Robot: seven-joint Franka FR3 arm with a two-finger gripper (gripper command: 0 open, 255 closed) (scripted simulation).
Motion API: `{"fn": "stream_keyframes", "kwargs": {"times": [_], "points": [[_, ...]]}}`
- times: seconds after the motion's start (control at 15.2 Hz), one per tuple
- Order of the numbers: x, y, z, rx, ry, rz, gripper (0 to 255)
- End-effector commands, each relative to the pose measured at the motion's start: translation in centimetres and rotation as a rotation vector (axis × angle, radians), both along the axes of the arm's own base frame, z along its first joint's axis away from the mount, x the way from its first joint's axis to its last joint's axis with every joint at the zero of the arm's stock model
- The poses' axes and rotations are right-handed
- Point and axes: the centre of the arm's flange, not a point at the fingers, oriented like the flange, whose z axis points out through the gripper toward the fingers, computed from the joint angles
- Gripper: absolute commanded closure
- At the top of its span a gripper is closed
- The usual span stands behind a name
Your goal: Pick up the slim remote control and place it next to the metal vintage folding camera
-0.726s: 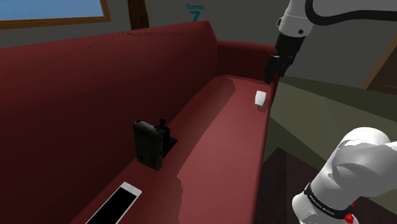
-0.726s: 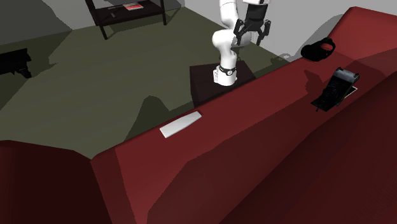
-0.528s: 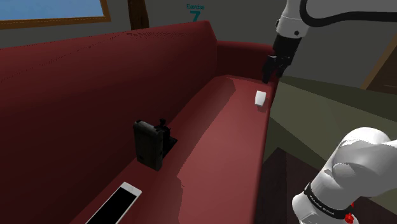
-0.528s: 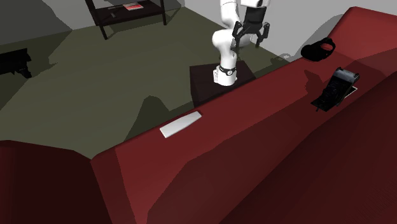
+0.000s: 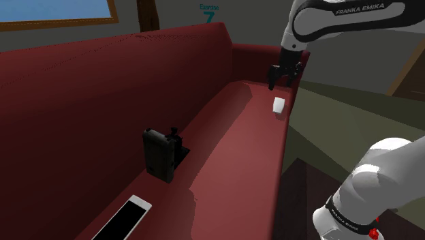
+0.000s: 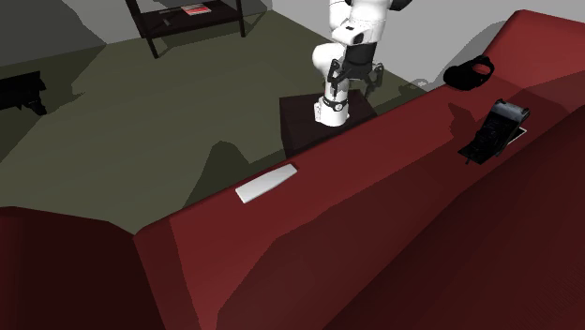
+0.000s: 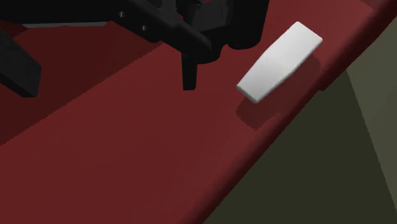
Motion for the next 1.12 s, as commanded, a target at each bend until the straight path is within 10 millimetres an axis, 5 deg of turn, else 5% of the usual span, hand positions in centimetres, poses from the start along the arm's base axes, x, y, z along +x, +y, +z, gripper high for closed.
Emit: {"fn": "stream_keyframes", "kwargs": {"times": [0.0,0.53,1.06], "points": [[1.6,-2.2,-1.3,0.010,0.000,-0.064,0],[6.4,-10.5,-6.5,0.051,0.004,-0.307,0],[9.1,-19.4,-12.1,0.092,0.008,-0.550,0]]}}
